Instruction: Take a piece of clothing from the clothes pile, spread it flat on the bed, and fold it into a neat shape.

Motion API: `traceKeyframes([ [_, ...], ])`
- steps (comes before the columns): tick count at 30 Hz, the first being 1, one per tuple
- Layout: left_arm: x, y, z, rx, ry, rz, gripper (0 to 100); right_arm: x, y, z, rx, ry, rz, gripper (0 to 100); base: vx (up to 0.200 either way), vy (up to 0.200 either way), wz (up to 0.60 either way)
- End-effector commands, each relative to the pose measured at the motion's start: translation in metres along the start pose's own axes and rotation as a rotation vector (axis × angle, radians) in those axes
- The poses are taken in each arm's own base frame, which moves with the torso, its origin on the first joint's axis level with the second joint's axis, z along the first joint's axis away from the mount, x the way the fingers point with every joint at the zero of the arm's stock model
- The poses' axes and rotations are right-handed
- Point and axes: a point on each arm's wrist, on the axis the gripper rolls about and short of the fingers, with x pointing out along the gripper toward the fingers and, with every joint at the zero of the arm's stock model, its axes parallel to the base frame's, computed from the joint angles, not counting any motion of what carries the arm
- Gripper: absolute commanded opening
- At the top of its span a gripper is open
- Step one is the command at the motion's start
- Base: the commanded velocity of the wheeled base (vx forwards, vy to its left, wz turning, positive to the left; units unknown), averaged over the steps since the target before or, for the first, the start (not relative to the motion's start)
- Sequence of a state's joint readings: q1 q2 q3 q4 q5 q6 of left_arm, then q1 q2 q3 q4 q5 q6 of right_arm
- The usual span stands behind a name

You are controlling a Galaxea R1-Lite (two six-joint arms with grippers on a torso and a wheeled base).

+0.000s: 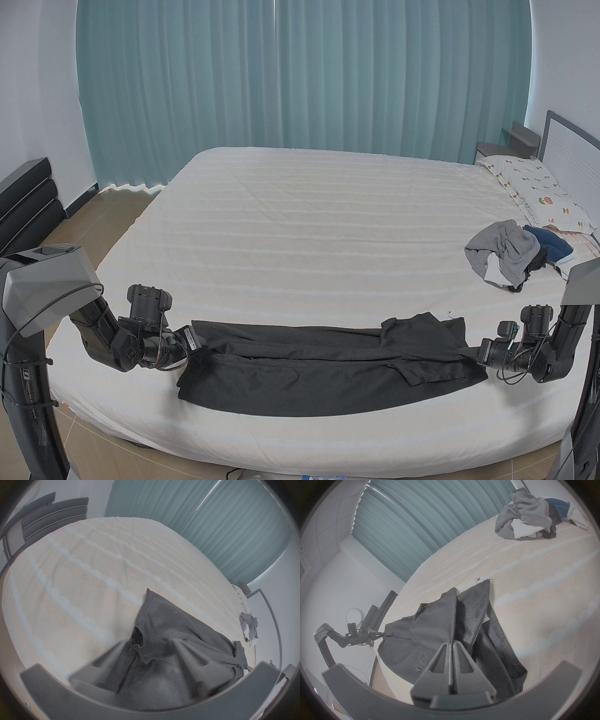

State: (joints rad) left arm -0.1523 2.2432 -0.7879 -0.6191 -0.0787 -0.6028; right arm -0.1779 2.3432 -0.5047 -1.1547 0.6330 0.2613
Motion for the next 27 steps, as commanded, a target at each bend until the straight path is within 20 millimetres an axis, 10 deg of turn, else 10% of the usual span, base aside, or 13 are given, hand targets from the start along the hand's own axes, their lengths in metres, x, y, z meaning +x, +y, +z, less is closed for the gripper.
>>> traceKeyframes([
  [1, 0.001, -0.002, 0.005, -0.013, -0.007, 0.001, 0, -0.001, 0.002, 0.002, 0.006, -0.007, 0.004, 0, 0.0, 0.0, 0.0],
  [13, -0.017, -0.013, 0.046, -0.233, -0.154, -0.078, 0, -0.003, 0.007, 0.019, 0.098, -0.15, 0.04, 0, 0.0, 0.0, 0.0],
  [27, -0.019, -0.011, 0.029, -0.183, -0.07, -0.045, 0, -0.003, 0.0, -0.006, 0.16, -0.083, -0.022, 0, 0.0, 0.0, 0.0],
])
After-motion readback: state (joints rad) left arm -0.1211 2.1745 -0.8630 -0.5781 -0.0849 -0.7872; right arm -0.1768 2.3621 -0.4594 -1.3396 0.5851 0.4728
